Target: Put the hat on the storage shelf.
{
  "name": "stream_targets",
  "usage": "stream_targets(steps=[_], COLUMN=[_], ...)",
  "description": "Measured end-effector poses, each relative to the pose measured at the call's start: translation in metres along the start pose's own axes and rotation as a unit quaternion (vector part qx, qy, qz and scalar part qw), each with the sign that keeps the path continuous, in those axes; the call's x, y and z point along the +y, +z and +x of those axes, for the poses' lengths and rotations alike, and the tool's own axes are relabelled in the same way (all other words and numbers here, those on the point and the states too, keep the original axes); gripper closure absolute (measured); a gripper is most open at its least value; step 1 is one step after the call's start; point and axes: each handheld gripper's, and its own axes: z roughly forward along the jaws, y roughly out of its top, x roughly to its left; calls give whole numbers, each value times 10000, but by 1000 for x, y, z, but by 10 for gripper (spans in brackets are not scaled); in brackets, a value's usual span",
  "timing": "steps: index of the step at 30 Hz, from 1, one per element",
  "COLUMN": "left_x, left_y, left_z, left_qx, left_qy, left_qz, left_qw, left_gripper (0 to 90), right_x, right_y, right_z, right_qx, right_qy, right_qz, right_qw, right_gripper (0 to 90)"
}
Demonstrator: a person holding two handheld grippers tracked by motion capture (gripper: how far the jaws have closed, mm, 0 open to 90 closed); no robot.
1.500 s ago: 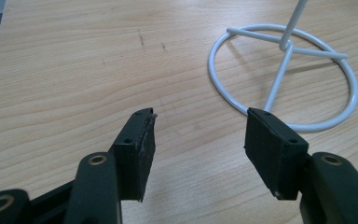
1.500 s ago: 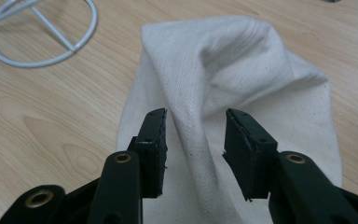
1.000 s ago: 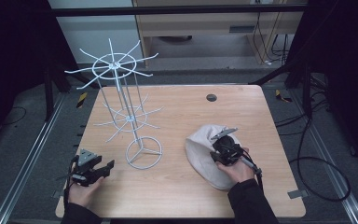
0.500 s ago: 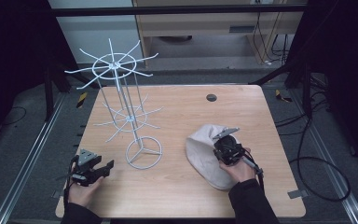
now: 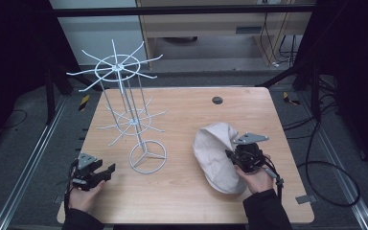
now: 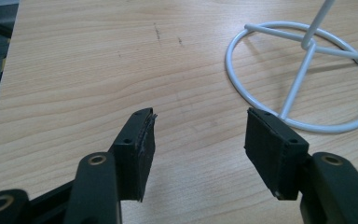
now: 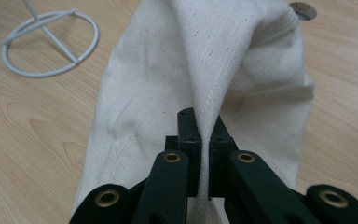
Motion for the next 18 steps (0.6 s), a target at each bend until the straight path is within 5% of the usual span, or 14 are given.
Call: stream_targets(steps=[11, 18], left_x=[0, -1], left_y=[0, 1], left_z=[1, 1], left_qx=[4, 20], left_qy=[-29, -37], left_qz=[-45, -39], left_qw=[10000, 10000], left_gripper=[424, 424], right_x=[2, 7], right_y=[-16, -34], right_z=[-3, -4], right_qx=[178, 276], right_qy=[21, 57], right_qz=[-551, -1083], right_qw=[9983, 9937], right_gripper=[884, 885])
